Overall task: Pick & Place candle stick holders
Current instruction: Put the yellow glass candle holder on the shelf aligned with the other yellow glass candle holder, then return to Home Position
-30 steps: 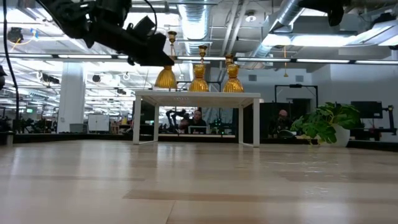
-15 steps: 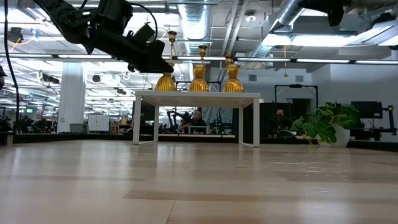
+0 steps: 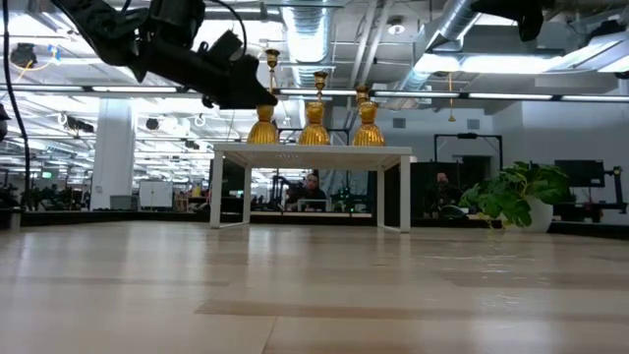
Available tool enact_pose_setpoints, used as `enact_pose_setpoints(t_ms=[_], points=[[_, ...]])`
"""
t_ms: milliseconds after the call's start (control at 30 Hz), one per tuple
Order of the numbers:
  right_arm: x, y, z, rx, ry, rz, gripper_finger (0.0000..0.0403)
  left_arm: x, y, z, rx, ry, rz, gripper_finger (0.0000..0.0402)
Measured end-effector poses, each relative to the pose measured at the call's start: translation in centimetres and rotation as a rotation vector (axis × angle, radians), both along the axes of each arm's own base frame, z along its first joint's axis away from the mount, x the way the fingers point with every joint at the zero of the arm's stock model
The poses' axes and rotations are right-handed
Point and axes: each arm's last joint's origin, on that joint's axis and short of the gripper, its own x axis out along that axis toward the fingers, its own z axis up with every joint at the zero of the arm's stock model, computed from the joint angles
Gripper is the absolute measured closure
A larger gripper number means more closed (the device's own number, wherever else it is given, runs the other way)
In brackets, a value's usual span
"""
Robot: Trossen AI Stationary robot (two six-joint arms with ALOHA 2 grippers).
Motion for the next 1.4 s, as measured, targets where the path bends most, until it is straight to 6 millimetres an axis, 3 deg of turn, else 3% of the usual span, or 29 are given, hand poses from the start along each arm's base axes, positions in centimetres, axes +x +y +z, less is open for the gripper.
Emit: enact_pose_setpoints(t_ms=[167, 367, 633, 733, 1000, 1200, 1400], points=[[0.0, 0.0, 0.0, -0.001, 0.0, 0.001, 0.0283, -0.7, -0.4, 0.9, 0.035, -0.028, -0.002, 0.0092], [0.0, 0.0, 0.1, -0.003, -0.011, 0.001, 0.0283, -2.0, -1.2, 2.5, 0.072, -0.097, -0.006, 0.0078], [-1.3, 0.2, 3.3, -0.102, -0.103, -0.026, 0.0283, -5.8, -5.0, 9.2, 0.143, -0.302, -0.106, 0.0097], [-2.0, 0.2, 4.4, -0.156, -0.099, -0.079, 0.0283, -7.6, -6.1, 10.1, 0.12, -0.292, -0.109, 0.0108], [-2.3, -0.2, 4.3, -0.21, -0.012, -0.168, 0.0283, -11.9, -7.8, 9.7, 0.064, -0.314, -0.176, 0.0177], [-2.2, -0.5, 1.8, -0.221, 0.03, -0.192, 0.0283, -11.7, -8.4, 6.2, 0.004, -0.264, -0.262, 0.0253], [-4.0, -0.4, -1.2, -0.175, -0.071, -0.251, 0.0283, -11.1, -8.5, 2.9, -0.058, -0.245, -0.313, 0.032]])
